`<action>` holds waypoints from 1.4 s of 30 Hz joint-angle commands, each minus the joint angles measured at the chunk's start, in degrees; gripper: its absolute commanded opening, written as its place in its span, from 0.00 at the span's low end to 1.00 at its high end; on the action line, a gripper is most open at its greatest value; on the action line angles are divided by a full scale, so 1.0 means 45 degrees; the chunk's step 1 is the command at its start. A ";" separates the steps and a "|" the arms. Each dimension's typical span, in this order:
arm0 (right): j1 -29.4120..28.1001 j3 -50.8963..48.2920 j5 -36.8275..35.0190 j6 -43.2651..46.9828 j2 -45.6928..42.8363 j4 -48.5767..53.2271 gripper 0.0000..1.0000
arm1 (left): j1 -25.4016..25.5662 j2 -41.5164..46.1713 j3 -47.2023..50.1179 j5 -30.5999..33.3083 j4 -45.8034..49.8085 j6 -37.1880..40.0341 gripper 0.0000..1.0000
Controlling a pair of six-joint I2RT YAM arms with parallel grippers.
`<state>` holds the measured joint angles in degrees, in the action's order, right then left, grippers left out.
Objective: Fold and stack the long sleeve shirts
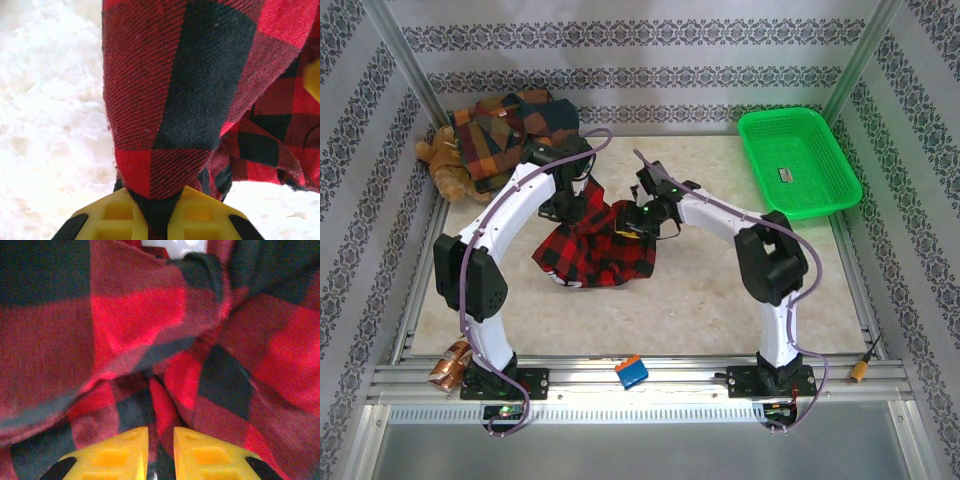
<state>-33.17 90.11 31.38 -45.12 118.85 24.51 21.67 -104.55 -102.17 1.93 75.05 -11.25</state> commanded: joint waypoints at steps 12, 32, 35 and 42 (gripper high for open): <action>-0.0109 0.4926 0.1500 -0.3859 0.4508 -0.3676 0.32 | 0.0041 0.0554 0.0639 -0.1073 -0.0420 0.0526 0.00; 0.0967 0.2861 0.1036 -0.2951 0.2021 -0.1918 0.52 | 0.0035 0.0649 0.1069 -0.1112 -0.0913 0.0507 0.00; 0.1215 0.2546 0.0739 -0.2109 0.1380 -0.0342 0.52 | 0.0045 0.0603 0.1044 -0.1119 -0.0904 0.0451 0.00; 0.0537 -0.0444 0.1824 -0.2390 -0.0583 -0.0357 0.25 | -0.0022 0.0667 0.1081 -0.1171 -0.0953 0.0351 0.00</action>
<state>-27.33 92.58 36.60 -56.71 118.80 19.55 21.67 -103.31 -97.47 -2.66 71.48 -10.24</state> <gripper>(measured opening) 0.276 0.114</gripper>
